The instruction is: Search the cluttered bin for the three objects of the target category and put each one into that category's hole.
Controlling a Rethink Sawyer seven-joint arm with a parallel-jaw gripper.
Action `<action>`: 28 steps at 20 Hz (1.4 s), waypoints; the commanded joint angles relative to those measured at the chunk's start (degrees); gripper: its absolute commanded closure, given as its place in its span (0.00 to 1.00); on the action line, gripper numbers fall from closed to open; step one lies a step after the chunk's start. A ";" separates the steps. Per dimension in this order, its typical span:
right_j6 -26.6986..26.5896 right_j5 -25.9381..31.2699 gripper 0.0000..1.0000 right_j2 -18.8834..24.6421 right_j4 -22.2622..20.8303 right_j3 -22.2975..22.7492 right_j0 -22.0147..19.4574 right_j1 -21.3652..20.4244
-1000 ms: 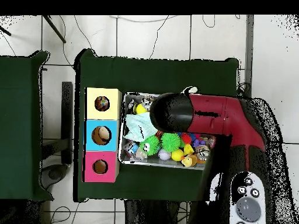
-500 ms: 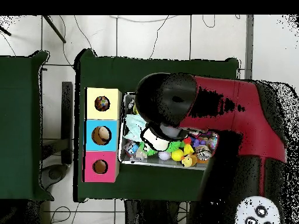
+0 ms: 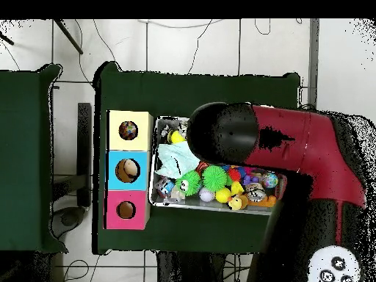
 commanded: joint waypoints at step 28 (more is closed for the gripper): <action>4.86 -3.89 1.00 -1.69 2.60 13.02 -0.73 2.03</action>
